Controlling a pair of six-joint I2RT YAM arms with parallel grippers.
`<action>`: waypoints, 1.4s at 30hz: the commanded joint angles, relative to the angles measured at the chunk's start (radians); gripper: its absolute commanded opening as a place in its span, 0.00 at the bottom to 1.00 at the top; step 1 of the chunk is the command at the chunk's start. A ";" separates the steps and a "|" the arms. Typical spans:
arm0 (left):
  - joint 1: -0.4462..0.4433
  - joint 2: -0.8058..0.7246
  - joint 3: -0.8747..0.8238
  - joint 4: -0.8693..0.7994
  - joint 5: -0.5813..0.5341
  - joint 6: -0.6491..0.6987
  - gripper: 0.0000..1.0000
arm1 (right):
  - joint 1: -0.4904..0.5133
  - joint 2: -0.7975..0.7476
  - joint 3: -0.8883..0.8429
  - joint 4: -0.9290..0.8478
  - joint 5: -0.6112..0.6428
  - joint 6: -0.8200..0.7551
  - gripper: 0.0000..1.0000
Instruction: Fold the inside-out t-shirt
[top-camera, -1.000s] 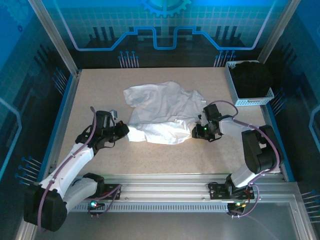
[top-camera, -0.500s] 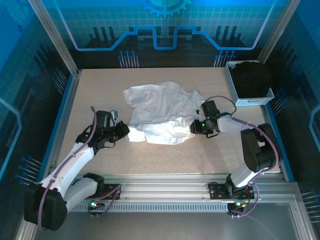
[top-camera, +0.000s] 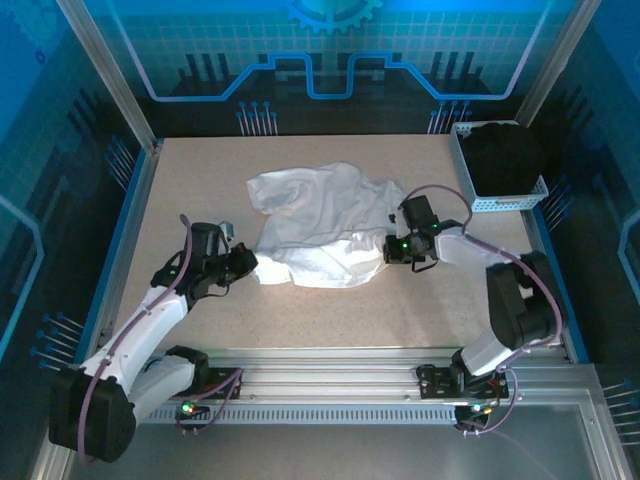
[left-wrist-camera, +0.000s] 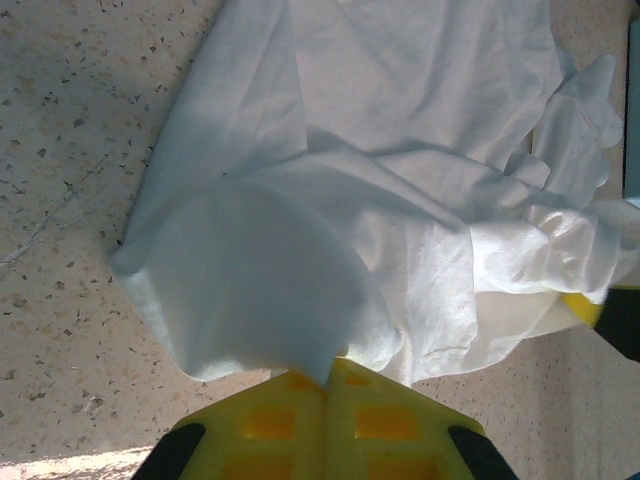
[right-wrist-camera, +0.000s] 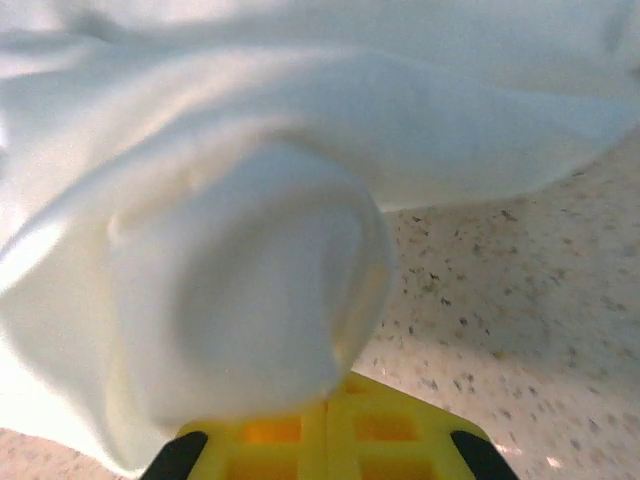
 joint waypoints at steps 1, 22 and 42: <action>0.023 -0.028 0.018 0.021 0.018 -0.010 0.00 | -0.010 -0.161 -0.036 -0.080 -0.028 -0.019 0.02; 0.159 -0.250 0.861 -0.249 -0.151 0.047 0.00 | 0.003 -0.741 0.658 -0.317 -0.022 0.006 0.00; 0.207 0.500 1.603 -0.189 -0.214 0.139 0.00 | -0.046 -0.073 1.226 0.063 0.093 -0.096 0.00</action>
